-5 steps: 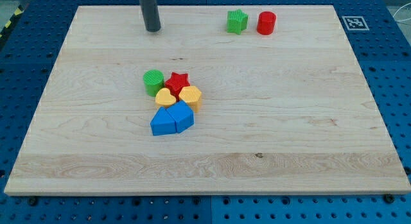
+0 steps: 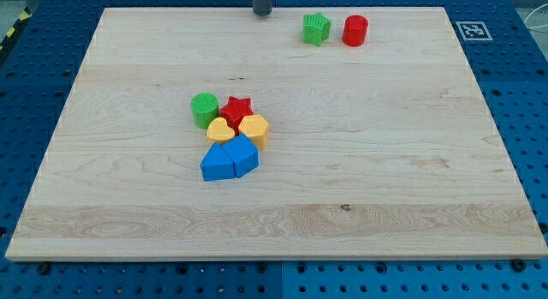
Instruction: Slide the green star down a bit
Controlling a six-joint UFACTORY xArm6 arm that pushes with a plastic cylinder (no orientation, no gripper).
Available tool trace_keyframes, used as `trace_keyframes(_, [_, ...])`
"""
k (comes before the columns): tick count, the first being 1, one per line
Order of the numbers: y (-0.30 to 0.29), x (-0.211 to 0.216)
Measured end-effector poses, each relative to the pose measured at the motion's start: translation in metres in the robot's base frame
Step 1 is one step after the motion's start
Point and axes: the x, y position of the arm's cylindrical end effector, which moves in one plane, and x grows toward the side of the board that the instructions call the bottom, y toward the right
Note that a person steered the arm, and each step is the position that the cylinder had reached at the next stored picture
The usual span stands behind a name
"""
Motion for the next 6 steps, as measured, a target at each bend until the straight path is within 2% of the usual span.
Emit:
trace_keyframes(1, [0.002, 0.002])
trace_keyframes(3, [0.074, 0.01])
trace_keyframes(5, [0.082, 0.055])
trace_keyframes(6, [0.098, 0.036])
